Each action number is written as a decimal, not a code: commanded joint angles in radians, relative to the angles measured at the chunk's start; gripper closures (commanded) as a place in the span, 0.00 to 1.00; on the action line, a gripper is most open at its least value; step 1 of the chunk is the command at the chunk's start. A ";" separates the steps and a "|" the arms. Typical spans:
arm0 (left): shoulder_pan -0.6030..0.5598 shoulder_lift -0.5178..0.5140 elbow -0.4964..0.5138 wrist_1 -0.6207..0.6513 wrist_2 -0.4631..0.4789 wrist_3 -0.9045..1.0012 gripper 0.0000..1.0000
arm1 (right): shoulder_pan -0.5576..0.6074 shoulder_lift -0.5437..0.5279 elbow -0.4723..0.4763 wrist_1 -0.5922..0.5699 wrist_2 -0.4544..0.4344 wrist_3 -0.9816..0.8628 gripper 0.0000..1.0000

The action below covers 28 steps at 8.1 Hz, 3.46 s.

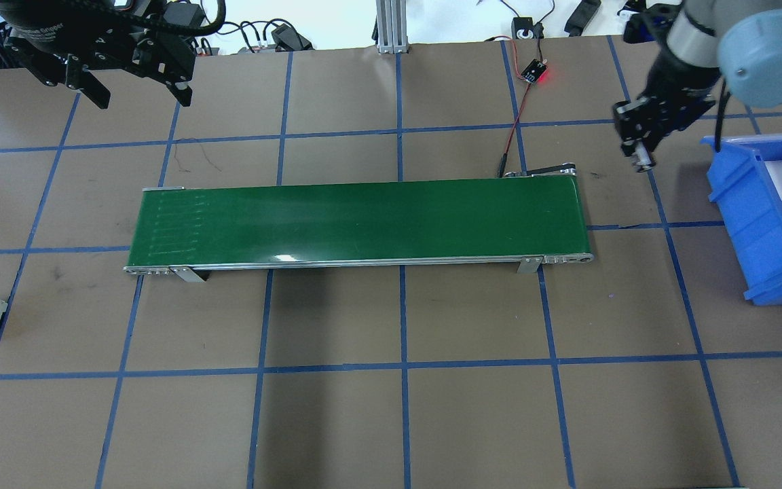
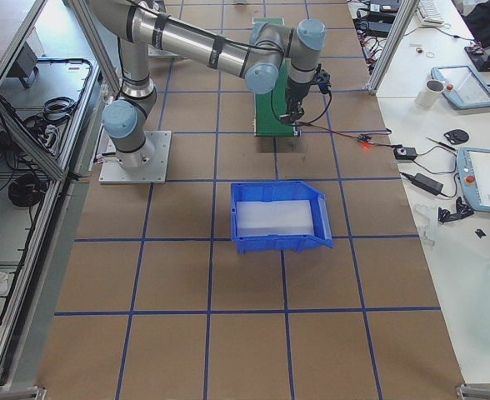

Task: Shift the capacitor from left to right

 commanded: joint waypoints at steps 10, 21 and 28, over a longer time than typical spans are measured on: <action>0.000 0.002 -0.002 0.000 0.000 -0.002 0.00 | -0.410 0.211 0.005 -0.282 -0.189 -0.255 1.00; 0.000 0.003 -0.017 0.000 -0.002 -0.003 0.00 | -0.436 -0.003 0.011 -0.121 -0.175 -0.468 0.00; 0.000 0.006 -0.017 0.000 0.000 -0.002 0.00 | -0.023 -0.298 0.012 0.288 0.047 0.178 0.00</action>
